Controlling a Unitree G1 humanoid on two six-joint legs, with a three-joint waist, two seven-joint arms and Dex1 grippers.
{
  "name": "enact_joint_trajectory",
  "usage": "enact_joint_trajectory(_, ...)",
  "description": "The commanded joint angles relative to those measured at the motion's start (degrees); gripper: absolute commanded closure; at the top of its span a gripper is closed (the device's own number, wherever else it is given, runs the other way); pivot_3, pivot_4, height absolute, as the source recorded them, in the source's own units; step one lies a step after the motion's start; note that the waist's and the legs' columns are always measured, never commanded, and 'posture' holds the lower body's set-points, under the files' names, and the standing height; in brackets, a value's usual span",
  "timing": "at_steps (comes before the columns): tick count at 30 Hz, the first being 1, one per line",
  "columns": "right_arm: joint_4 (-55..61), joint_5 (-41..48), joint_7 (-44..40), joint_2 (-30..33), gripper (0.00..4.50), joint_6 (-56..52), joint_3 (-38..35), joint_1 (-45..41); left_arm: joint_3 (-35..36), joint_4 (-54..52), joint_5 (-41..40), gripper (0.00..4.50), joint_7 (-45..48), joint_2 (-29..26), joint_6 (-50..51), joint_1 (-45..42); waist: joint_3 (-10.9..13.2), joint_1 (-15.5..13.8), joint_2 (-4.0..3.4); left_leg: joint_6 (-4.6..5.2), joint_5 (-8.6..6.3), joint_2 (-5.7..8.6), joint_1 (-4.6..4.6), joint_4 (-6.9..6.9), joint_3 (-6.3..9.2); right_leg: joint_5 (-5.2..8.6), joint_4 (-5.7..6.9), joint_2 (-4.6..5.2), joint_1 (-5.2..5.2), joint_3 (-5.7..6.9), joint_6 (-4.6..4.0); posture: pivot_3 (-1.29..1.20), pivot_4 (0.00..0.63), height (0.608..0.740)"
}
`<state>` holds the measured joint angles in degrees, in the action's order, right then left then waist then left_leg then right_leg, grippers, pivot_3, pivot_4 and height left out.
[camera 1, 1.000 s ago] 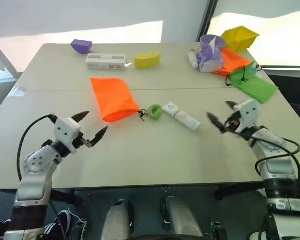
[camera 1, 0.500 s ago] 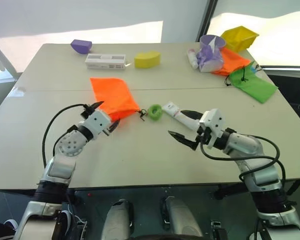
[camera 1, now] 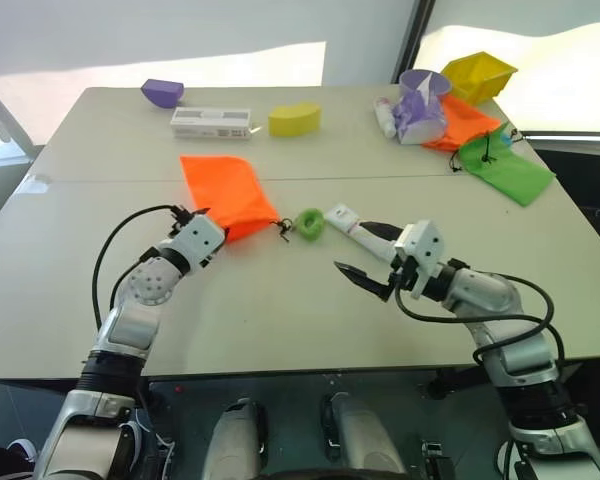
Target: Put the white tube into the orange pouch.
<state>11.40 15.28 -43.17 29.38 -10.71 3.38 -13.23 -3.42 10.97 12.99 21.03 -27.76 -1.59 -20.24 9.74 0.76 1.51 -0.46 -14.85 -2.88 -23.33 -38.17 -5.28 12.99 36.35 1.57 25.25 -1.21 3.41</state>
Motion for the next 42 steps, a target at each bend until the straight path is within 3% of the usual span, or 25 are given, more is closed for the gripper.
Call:
enact_joint_trajectory(1,-3.99,-4.91,3.86,-2.65,0.00,3.74,1.75,-3.52,0.39,-2.45,-0.90,3.73,-0.07,0.41,0.80,0.63,0.00,0.22,0.00,0.00,0.00,0.00,0.02,0.00,-0.01,0.00,0.00,-0.01,-0.01,-0.01,0.00,0.00,0.150,0.740)
enact_joint_trajectory(2,-5.74,-6.29,4.66,-3.55,0.00,4.43,2.54,-4.62,0.42,-2.60,-0.85,4.28,-0.09,0.41,0.88,0.73,0.00,0.24,0.00,0.00,0.00,0.00,0.03,0.00,-0.02,-0.01,0.01,-0.01,-0.01,-0.01,-0.01,0.00,0.150,0.740)
enact_joint_trajectory(3,-7.80,-8.81,6.07,-4.55,0.00,5.62,3.92,-6.17,0.58,-2.83,-0.94,4.46,-0.07,0.45,0.98,0.86,0.00,0.22,0.00,0.00,0.00,0.01,0.04,-0.01,-0.03,-0.01,0.03,-0.01,-0.01,-0.01,-0.02,0.00,0.150,0.740)
enact_joint_trajectory(6,-13.10,-15.16,10.39,-7.88,0.00,8.68,7.50,-10.80,1.06,-4.42,-2.17,4.46,0.74,0.58,1.17,1.62,0.00,0.27,0.00,0.00,0.00,0.00,0.04,-0.01,-0.02,-0.01,0.07,-0.01,0.02,-0.01,-0.03,0.00,0.150,0.740)
enact_joint_trajectory(14,-22.64,-21.70,12.40,-14.86,0.00,16.29,14.14,-18.76,2.51,-14.78,-3.71,4.46,2.10,-0.09,5.63,6.24,0.00,0.27,0.00,0.00,0.00,-0.02,-0.03,0.01,-0.07,-0.09,0.06,0.01,0.09,-0.02,0.13,0.00,0.150,0.740)
enact_joint_trajectory(22,-41.51,-32.94,20.74,-22.08,0.00,27.81,21.33,-27.69,3.53,-23.56,-4.47,4.46,2.52,0.24,10.75,10.58,0.00,0.47,0.00,-0.01,0.01,-0.05,0.02,0.01,-0.10,-0.01,0.12,0.01,0.09,-0.03,-0.02,0.00,0.150,0.740)
enact_joint_trajectory(31,-50.66,-31.76,25.78,-27.19,0.00,30.32,18.05,-32.67,4.63,-28.18,-5.36,4.46,3.10,-0.58,12.98,13.12,0.00,0.53,0.00,-0.01,0.01,-0.09,0.00,0.01,-0.13,-0.01,0.10,0.10,0.09,-0.06,-0.02,0.00,0.150,0.740)
enact_joint_trajectory(41,-59.09,-37.30,32.61,-27.78,0.00,30.07,19.56,-36.29,4.94,-29.49,-5.98,4.46,3.20,-0.78,13.18,14.59,0.00,1.69,0.00,-0.02,0.01,-0.12,0.01,0.03,-0.11,-0.01,0.17,0.16,0.11,-0.06,-0.04,0.00,0.150,0.740)
enact_joint_trajectory(42,-59.41,-36.97,32.39,-28.04,0.54,29.86,19.29,-36.22,5.04,-29.46,-6.08,4.50,3.20,-0.79,13.10,14.58,0.00,1.80,0.00,-0.02,0.01,-0.12,0.01,0.03,-0.11,-0.01,0.17,0.16,0.11,-0.06,-0.04,0.00,0.150,0.740)
